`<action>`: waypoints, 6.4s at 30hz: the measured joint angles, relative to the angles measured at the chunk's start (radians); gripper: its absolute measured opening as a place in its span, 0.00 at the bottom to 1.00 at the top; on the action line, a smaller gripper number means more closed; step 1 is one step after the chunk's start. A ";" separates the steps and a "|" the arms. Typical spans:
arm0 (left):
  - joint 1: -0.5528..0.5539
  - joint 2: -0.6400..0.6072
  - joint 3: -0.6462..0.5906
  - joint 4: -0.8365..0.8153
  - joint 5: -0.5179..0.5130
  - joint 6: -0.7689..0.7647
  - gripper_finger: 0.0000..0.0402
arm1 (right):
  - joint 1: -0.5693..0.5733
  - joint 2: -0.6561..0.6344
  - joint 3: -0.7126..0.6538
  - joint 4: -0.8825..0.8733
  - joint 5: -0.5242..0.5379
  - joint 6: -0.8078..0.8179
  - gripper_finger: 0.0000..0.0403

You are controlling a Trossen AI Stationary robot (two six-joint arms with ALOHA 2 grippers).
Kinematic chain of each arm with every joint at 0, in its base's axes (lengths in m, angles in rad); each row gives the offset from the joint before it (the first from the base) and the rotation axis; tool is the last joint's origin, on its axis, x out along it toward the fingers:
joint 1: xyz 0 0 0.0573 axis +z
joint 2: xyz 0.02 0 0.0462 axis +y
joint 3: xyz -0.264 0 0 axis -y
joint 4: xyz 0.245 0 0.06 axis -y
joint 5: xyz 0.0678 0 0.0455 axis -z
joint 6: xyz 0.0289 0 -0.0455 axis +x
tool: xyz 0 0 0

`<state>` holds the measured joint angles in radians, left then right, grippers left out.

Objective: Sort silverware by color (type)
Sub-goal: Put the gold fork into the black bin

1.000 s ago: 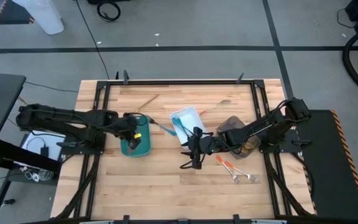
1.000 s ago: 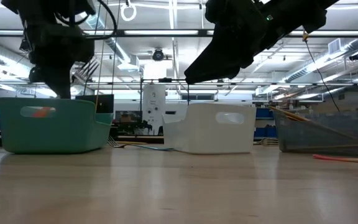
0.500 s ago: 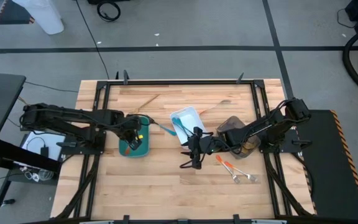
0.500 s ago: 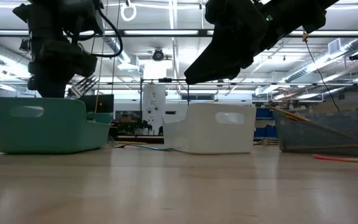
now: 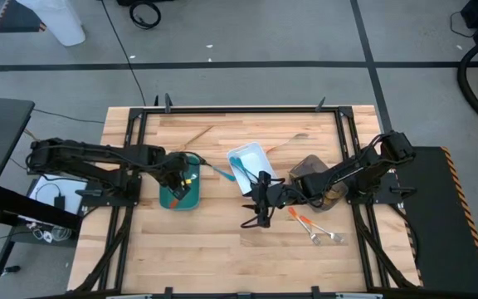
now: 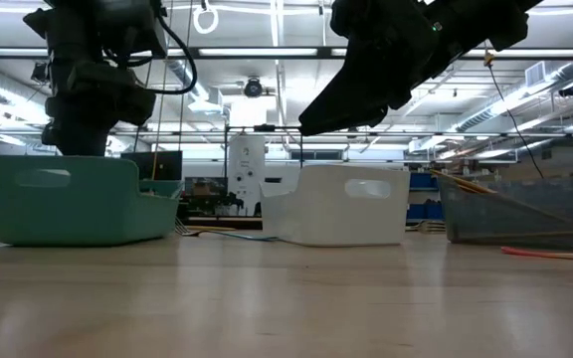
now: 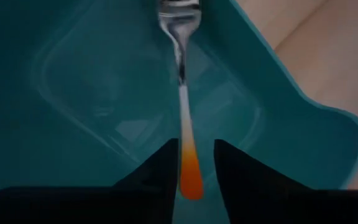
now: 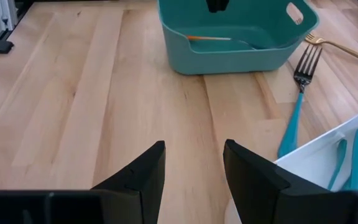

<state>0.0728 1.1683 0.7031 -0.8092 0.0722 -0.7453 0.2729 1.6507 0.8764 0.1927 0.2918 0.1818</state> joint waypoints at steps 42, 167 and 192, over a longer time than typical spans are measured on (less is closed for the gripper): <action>0.315 0.011 -0.023 0.577 -0.476 0.627 0.30 | 0.015 0.000 0.000 0.017 0.028 -0.002 0.42; 0.450 0.301 -0.039 0.630 -0.305 0.548 0.00 | 0.045 0.000 -0.047 0.116 0.003 -0.020 0.42; 0.472 0.285 -0.035 0.739 -0.166 0.534 0.01 | 0.039 0.000 -0.057 0.134 0.002 -0.026 0.42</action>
<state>0.5446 1.4536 0.6678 -0.0700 -0.0939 -0.2115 0.3122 1.6508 0.8196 0.3270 0.2943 0.1558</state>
